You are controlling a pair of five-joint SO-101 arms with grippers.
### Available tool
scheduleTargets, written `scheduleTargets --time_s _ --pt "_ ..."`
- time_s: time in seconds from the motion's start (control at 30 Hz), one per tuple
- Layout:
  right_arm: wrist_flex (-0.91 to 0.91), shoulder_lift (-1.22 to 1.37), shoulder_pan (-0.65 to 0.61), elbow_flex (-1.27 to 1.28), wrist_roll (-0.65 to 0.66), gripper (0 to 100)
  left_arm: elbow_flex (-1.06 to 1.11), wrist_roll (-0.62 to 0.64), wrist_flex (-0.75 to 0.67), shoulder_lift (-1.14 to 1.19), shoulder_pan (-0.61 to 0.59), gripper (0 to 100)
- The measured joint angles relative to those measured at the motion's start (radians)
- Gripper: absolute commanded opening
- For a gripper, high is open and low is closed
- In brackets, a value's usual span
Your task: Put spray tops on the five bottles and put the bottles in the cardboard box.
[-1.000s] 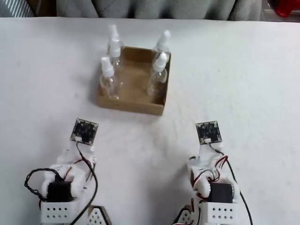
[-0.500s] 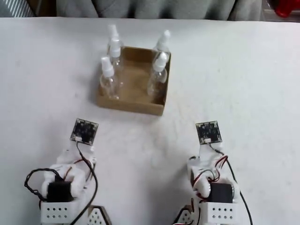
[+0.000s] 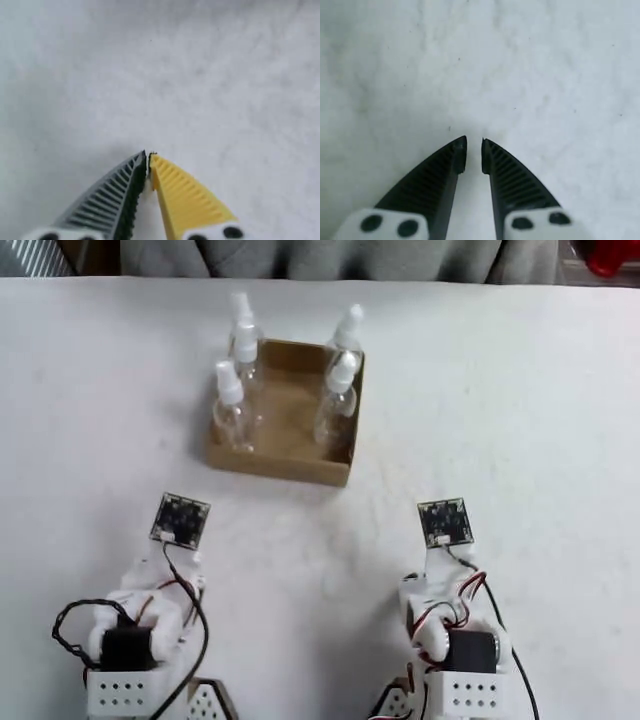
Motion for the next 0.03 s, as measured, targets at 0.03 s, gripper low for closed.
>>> scheduleTargets --time_s 0.03 --pt "0.000 0.000 0.000 0.000 0.000 2.2 0.000 0.000 0.000 0.000 0.000 2"
